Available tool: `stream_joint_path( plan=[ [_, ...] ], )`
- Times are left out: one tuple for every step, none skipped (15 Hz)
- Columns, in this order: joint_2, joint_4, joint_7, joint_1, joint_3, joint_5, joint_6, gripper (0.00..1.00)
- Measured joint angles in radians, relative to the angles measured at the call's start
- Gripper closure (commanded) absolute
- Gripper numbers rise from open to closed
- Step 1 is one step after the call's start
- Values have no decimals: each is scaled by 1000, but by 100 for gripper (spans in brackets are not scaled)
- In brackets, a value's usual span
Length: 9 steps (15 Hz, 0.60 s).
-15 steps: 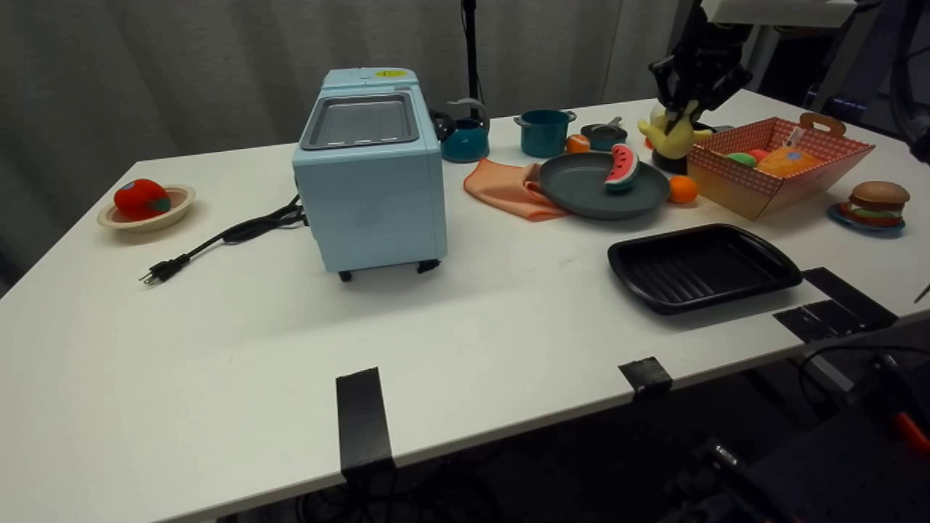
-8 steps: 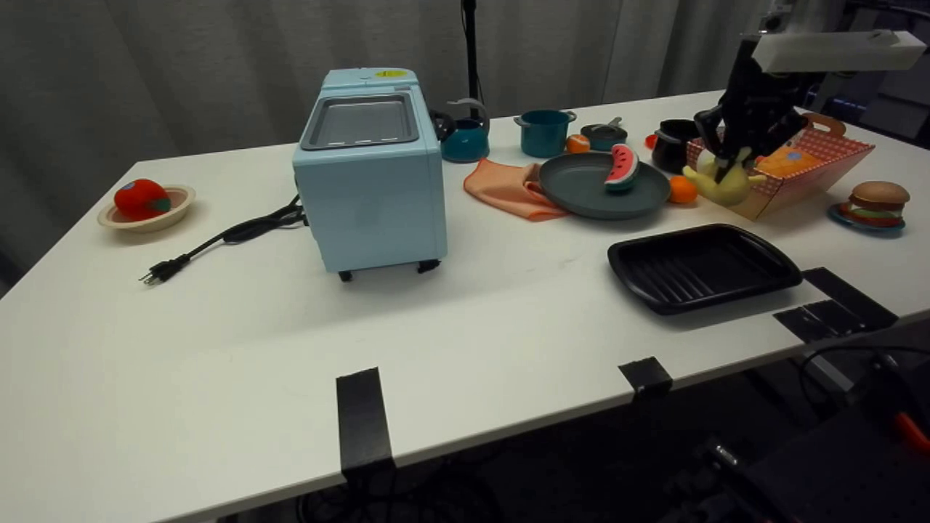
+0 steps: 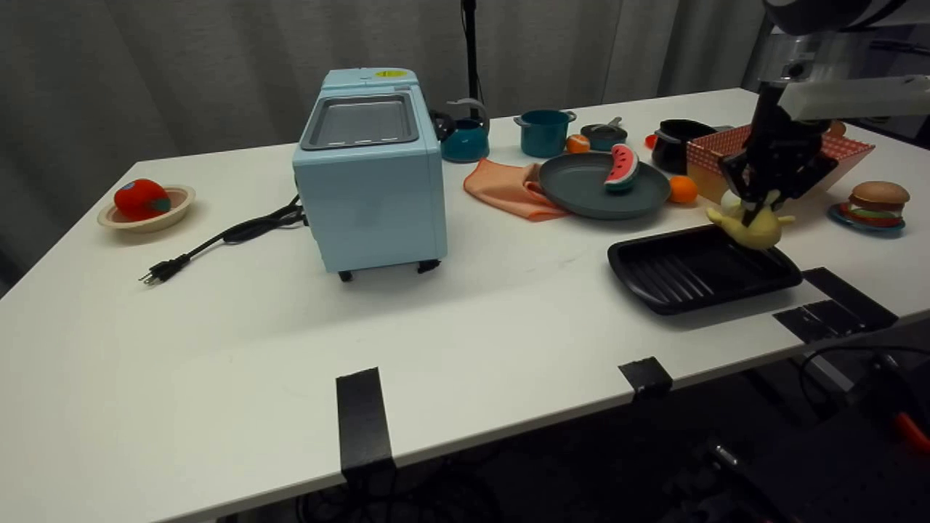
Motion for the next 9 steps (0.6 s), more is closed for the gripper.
stream_joint_path(
  plan=[
    [0,-9,0,0,0,0,5,58],
    [0,-17,0,0,0,0,12,51],
    [0,-24,0,0,1,0,17,42],
    [-1,-29,-1,0,2,0,20,35],
    [-2,-32,-2,0,4,0,23,27],
    [-4,-35,-4,0,7,0,27,20],
    [-6,-37,-7,1,9,0,30,12],
    [-11,-38,-11,1,12,0,31,5],
    [-18,-39,-15,1,14,0,31,1]
  ],
)
